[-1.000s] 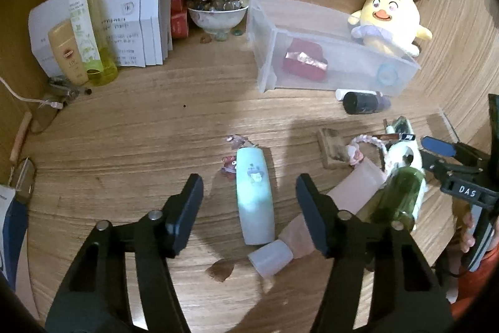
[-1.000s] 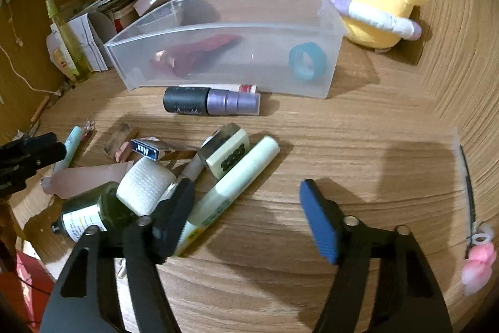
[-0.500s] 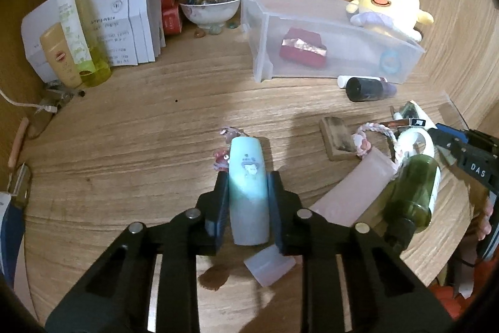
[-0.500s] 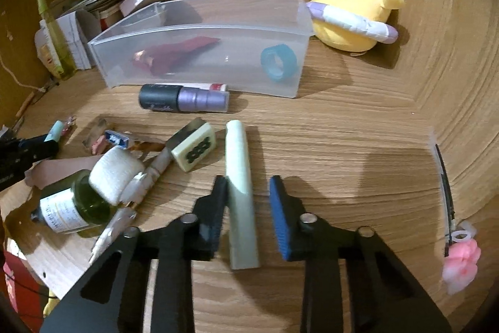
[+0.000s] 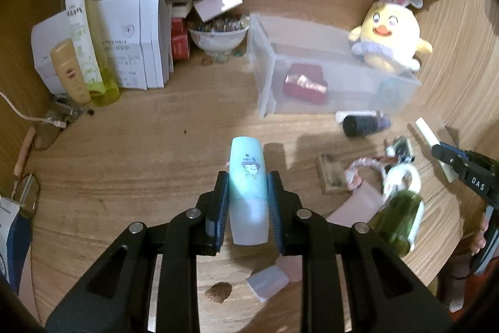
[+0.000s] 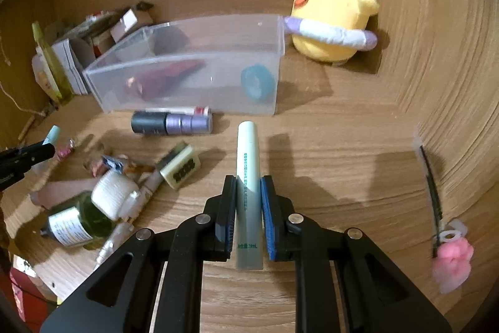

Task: Organize objects
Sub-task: 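Carry the mint bottle and pale green tube into the clear box and release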

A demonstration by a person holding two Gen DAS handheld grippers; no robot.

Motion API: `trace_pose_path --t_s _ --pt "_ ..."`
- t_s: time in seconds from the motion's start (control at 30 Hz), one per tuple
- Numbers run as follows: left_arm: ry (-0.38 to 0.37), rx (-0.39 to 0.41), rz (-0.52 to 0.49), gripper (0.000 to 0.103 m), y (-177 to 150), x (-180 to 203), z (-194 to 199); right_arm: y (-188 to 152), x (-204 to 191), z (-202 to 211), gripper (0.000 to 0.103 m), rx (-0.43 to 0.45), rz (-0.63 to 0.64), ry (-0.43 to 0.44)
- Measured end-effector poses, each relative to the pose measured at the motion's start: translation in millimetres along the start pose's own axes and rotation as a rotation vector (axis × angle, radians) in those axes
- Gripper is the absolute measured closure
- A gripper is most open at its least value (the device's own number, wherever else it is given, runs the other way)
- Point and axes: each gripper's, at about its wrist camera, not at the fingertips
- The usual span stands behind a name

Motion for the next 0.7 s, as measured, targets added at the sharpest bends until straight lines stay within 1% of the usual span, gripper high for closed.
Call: trace_pose_path --t_s 0.17,0.4,0.57,0.7 --pt "-0.020 0.046 0.015 0.079 17 4 11 11 -3 19 0.089 0.062 0.015 0.027" --pt "-0.032 0.102 0.022 0.079 41 15 23 33 -8 40 0.089 0.136 0.035 0.095" --pt "-0.044 0.128 0.026 0.079 59 22 26 48 -19 43 0.089 0.168 0.066 0.139" --pt "-0.043 0.143 0.023 0.079 72 24 27 59 -28 36 0.089 0.172 0.092 0.167"
Point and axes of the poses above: each gripper's, at about its wrist camera, not at the fingertips, and z roughly against the way its jaws point, x to its right, y to its top, and after that the axes turned 10 degrees about -z, right-handed
